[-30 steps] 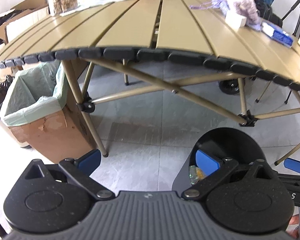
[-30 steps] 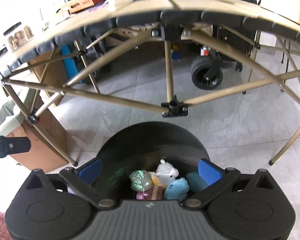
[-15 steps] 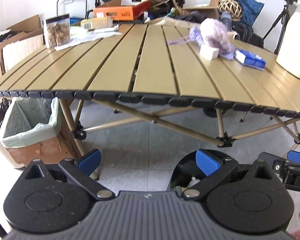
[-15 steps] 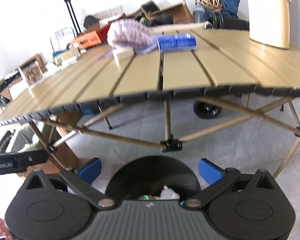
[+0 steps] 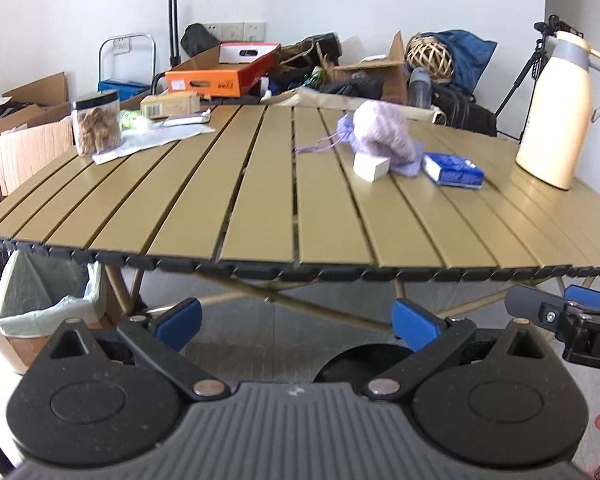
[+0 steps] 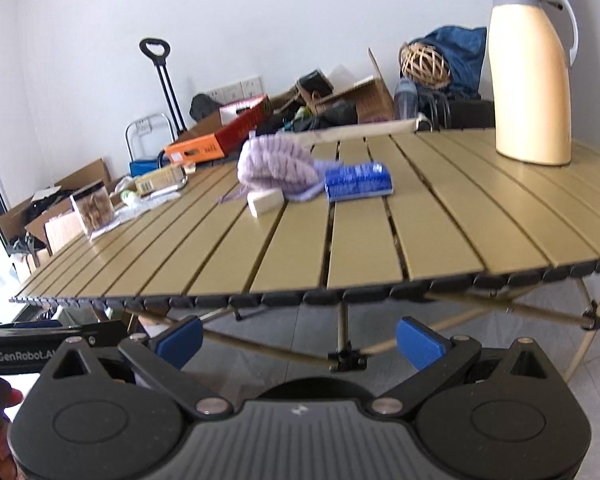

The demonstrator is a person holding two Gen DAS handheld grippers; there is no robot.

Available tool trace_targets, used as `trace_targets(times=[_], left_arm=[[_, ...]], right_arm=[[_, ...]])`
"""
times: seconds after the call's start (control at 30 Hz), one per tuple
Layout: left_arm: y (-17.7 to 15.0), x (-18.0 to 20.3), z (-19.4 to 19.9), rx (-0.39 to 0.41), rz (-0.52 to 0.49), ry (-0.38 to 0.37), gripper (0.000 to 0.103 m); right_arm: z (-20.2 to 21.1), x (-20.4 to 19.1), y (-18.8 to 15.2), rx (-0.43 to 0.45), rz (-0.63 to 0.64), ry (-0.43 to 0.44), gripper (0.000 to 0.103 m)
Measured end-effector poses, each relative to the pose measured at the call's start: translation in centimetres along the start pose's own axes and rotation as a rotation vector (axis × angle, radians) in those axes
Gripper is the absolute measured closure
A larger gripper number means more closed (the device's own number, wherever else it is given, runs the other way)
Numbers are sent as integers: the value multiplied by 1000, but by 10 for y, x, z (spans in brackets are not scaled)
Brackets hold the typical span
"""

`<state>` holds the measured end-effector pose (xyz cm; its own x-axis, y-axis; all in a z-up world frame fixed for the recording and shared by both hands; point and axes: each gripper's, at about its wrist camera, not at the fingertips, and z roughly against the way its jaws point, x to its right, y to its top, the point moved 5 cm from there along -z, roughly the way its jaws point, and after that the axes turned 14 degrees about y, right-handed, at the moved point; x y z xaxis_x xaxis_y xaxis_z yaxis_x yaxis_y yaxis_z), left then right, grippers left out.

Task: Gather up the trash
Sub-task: 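Raise both open tools from the bin back toward the table, then grasp the blue tissue pack with right tool while left tool reaches white foam wedge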

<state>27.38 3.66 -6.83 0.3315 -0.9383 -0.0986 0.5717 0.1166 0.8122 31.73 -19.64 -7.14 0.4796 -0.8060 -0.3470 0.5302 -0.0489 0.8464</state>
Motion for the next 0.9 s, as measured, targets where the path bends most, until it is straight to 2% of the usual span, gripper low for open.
trace_targets(times=[0.37, 0.47, 0.57, 0.9], left_arm=[[38, 27, 0, 122, 13, -24, 0], [48, 34, -6, 151, 15, 14, 0], [61, 39, -15, 157, 35, 20, 0], [98, 65, -47, 215, 44, 10, 0]], right_arm=[[2, 11, 41, 116, 80, -73, 0], [-2, 19, 54, 139, 80, -85, 0], [-7, 28, 64, 165, 75, -102, 0], [-37, 49, 94, 186, 77, -132, 0]])
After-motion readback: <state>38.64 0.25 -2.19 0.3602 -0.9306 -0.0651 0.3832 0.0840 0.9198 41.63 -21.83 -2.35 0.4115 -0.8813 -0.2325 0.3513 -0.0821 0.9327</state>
